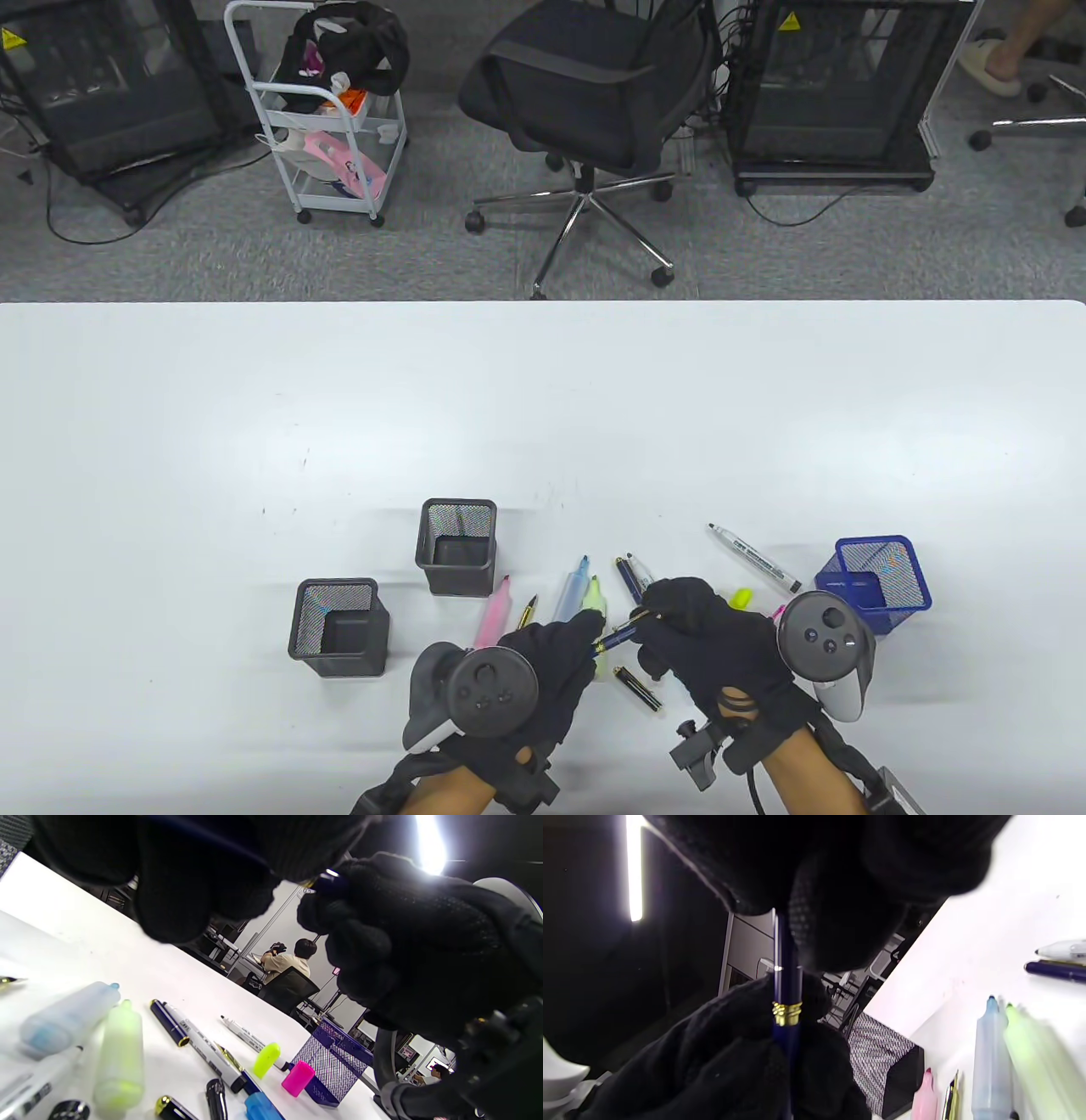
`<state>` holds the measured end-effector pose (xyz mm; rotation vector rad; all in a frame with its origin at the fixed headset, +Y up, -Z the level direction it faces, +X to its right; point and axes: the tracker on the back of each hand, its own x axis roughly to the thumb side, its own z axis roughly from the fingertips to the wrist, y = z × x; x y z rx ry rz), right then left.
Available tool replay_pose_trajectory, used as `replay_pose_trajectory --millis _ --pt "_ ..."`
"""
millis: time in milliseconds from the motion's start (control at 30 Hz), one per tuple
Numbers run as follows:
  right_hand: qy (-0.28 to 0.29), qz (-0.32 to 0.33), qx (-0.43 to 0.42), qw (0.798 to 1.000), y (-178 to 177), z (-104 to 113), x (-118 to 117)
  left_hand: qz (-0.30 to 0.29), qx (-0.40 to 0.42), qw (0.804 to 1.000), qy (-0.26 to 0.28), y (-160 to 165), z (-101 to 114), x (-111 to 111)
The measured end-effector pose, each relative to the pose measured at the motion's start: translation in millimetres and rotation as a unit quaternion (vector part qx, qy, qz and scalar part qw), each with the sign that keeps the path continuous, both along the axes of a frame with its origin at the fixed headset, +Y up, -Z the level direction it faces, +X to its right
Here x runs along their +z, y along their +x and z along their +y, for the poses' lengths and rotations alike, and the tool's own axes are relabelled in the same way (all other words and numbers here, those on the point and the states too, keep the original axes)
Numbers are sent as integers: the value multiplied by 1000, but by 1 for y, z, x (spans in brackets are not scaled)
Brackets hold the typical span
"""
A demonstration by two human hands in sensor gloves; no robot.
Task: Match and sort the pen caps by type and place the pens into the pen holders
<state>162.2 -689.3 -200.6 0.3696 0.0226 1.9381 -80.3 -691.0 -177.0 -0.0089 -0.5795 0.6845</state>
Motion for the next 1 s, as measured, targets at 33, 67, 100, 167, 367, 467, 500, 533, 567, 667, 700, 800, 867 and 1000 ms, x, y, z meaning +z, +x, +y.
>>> replay_pose_trajectory --millis 33,67,100,167,367,467,500,533,567,667,700,800,867,1000 --pt "4 -2 12 1000 -3 2 1 3 -7 1000 -1 1 0 0" --pt "11 -1 25 1000 -5 3 1 4 -16 1000 2 2 0 0" --pt "20 0 47 999 -6 4 2 3 -33 999 13 4 0 1" --pt "24 3 56 998 -7 5 1 4 -45 999 25 5 0 2" --pt "36 2 41 998 -4 8 4 25 -56 996 58 8 8 6" --pt "48 -3 43 998 -3 11 6 41 -68 993 89 6 14 8" --pt "54 -9 43 998 -4 11 7 47 -72 992 97 5 16 9" --pt "62 -9 47 997 -6 12 9 47 -74 990 108 6 18 11" --pt "69 -8 52 996 -9 13 10 45 -75 989 116 6 19 12" --pt "103 -3 88 991 -22 14 17 34 -75 985 151 13 25 18" --pt "110 -5 88 990 -25 14 19 35 -80 983 160 14 26 19" --pt "120 2 84 989 -34 17 25 37 -91 979 178 11 29 20" --pt "113 21 70 991 -36 16 26 32 -85 981 169 6 30 19" --pt "113 13 77 991 -31 14 23 59 -94 981 157 -12 38 12"
